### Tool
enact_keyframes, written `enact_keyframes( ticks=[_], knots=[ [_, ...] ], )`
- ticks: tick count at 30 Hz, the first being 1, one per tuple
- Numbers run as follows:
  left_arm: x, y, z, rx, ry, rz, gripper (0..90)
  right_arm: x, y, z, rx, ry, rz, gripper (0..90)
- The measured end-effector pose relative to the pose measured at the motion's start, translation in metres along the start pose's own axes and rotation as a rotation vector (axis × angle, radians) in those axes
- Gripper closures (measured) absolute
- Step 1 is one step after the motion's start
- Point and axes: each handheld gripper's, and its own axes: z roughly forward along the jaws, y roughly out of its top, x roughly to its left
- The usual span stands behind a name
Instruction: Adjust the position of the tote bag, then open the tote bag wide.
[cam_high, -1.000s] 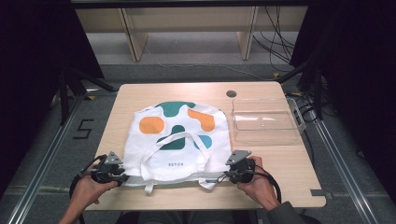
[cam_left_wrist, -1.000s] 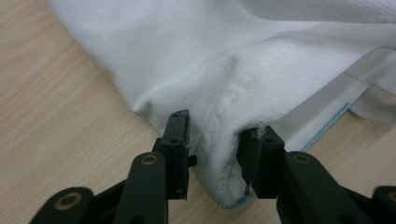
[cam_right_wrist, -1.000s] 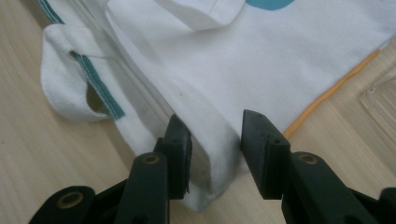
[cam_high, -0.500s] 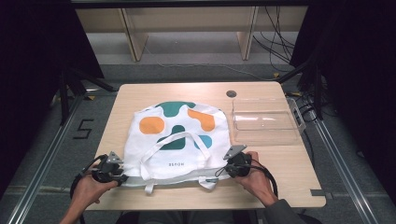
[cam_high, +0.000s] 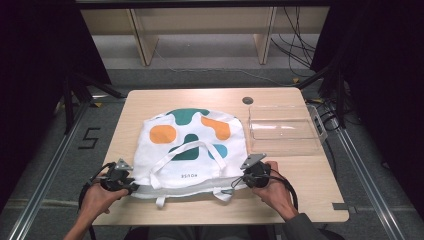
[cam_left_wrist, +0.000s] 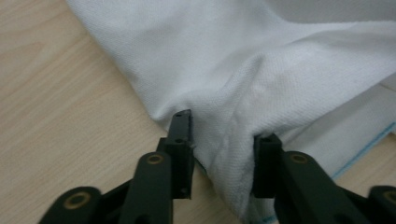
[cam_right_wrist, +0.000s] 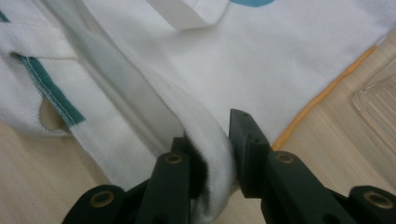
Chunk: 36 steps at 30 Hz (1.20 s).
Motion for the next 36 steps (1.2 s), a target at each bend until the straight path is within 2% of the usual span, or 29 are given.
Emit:
enact_keyframes(
  ticks=[2,6,9,12,13,14,15,18,20,21,23,27,28,29,31,33,35,36],
  knots=[
    [-0.001,0.001,0.0,-0.003,0.009,0.014,79.1,0.0,-0.001,0.001,-0.015,-0.006,0.006,77.8],
    [-0.004,0.002,0.0,0.003,0.025,0.041,83.0,-0.002,-0.001,-0.001,-0.011,0.006,0.005,78.2],
    [-0.004,0.003,-0.005,-0.001,0.024,0.047,83.3,-0.002,-0.001,-0.002,-0.019,0.006,0.013,78.4],
    [-0.005,0.003,-0.009,-0.009,0.004,0.053,83.3,-0.003,-0.002,-0.004,-0.034,0.012,0.014,78.6],
    [-0.005,0.003,-0.009,-0.014,0.012,0.053,83.3,-0.003,-0.002,-0.004,-0.034,0.012,0.014,78.6],
    [-0.005,0.003,-0.012,-0.006,0.003,0.079,83.2,-0.004,-0.002,-0.007,-0.021,0.023,0.011,78.7],
    [-0.006,0.003,-0.012,-0.005,-0.006,0.071,83.2,-0.004,-0.003,-0.008,-0.032,0.023,0.014,78.7],
    [-0.008,0.003,-0.016,-0.012,0.001,0.09,83.3,-0.003,-0.003,-0.01,-0.039,0.02,0.029,78.9],
    [-0.008,0.002,-0.018,-0.019,-0.017,0.088,83.2,-0.004,-0.002,-0.015,-0.029,0.036,0.018,79.2],
    [-0.008,0.002,-0.018,-0.019,-0.017,0.088,83.2,-0.003,-0.003,-0.015,-0.046,0.03,0.023,79.2],
    [-0.01,0.002,-0.022,-0.011,-0.014,0.103,83.3,-0.002,-0.003,-0.017,-0.039,0.039,0.029,79.3],
    [-0.012,0.002,-0.024,-0.008,-0.019,0.102,83.3,-0.001,-0.003,-0.02,-0.036,0.04,0.013,79.4],
    [-0.012,0.002,-0.026,-0.007,-0.024,0.11,83.3,0.0,-0.002,-0.022,-0.029,0.044,0.025,79.6],
    [-0.013,0.002,-0.029,-0.012,-0.025,0.109,83.4,0.0,-0.002,-0.024,-0.03,0.042,-0.003,79.7],
    [-0.013,0.003,-0.032,-0.013,-0.017,0.125,83.5,0.0,0.0,-0.028,-0.015,0.048,-0.014,80.1],
    [-0.013,0.004,-0.033,-0.004,-0.019,0.119,83.6,0.002,0.001,-0.029,-0.032,0.026,-0.028,80.7],
    [-0.014,0.005,-0.036,-0.025,-0.01,0.139,83.6,0.002,0.002,-0.03,-0.026,0.033,-0.031,80.8],
    [-0.014,0.006,-0.037,-0.019,-0.024,0.136,83.7,0.0,0.003,-0.031,-0.03,0.035,-0.038,81.0]
  ],
)
